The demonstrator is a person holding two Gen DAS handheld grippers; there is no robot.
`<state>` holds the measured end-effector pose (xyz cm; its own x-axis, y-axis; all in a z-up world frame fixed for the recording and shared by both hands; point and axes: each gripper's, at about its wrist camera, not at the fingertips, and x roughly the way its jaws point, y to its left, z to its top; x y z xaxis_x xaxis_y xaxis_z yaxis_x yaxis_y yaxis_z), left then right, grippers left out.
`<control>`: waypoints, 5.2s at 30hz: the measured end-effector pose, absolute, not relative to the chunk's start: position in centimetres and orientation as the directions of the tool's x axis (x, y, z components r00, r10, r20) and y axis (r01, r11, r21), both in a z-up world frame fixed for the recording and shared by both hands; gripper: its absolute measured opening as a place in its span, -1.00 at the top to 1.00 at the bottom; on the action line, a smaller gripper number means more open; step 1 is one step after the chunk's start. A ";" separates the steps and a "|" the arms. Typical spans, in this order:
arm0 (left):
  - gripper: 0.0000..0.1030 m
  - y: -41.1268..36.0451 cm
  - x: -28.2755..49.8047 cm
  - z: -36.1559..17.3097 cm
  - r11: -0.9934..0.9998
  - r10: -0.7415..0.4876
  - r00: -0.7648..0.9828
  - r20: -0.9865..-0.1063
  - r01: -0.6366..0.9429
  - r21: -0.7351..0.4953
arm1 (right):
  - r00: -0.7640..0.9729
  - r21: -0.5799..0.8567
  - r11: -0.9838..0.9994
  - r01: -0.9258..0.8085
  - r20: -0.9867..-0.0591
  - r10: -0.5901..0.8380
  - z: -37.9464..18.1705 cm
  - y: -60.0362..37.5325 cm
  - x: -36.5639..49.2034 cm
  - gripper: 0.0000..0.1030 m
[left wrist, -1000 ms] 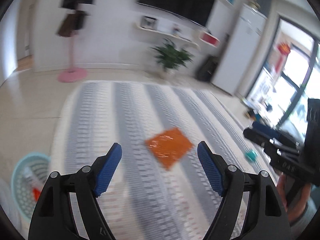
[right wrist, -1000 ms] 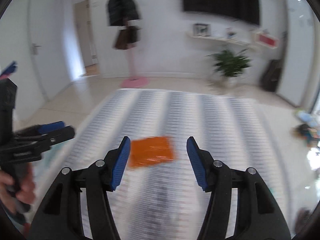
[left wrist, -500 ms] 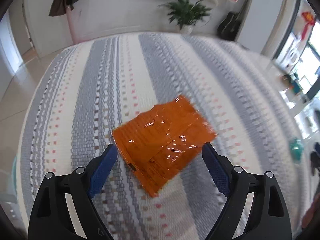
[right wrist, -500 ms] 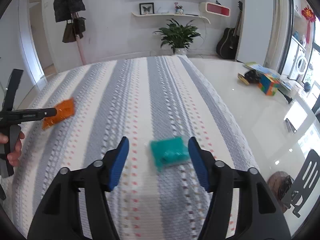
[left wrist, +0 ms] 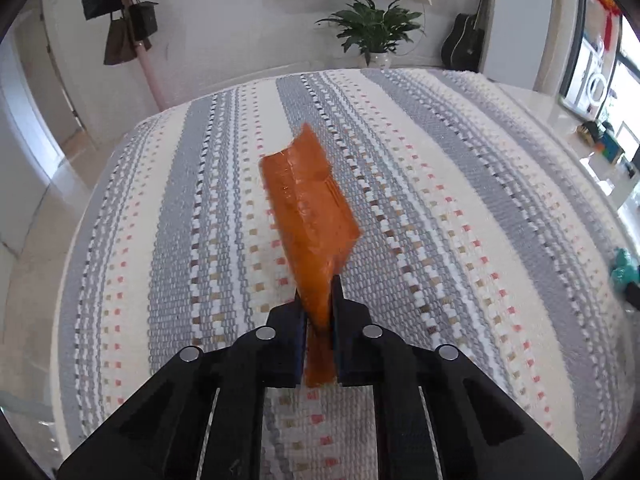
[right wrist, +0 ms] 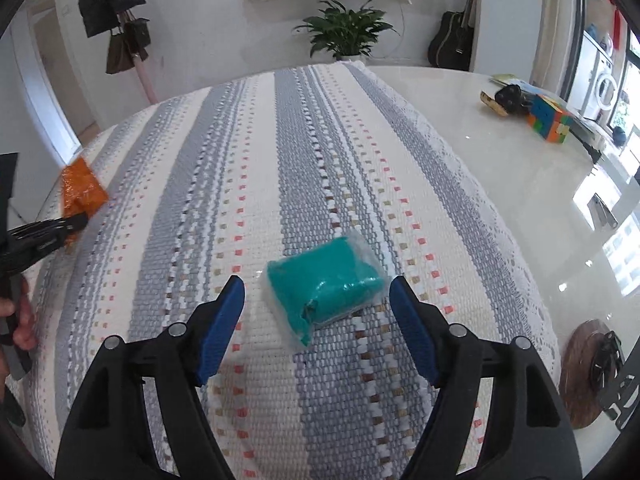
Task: Collect trash
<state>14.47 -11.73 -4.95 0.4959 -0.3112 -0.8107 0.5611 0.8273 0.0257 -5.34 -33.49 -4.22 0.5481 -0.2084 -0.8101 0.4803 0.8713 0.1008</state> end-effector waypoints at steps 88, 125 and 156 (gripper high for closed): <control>-0.16 33.2 18.8 -5.1 0.956 -0.226 0.568 -0.791 -0.026 -0.291 | 0.573 0.289 0.914 -0.283 -0.713 0.403 4.0 11.6 20.9 -0.25; -0.85 6.9 3.3 1.4 0.999 0.023 0.918 -0.396 -0.008 0.039 | 0.909 -0.043 0.998 0.050 -0.412 -0.063 1.1 -8.3 3.3 -0.28; -0.85 7.2 3.3 1.3 0.999 0.032 0.917 -0.397 -0.024 0.026 | 0.905 0.002 0.995 0.098 -0.417 -0.089 1.1 -9.5 3.7 -0.58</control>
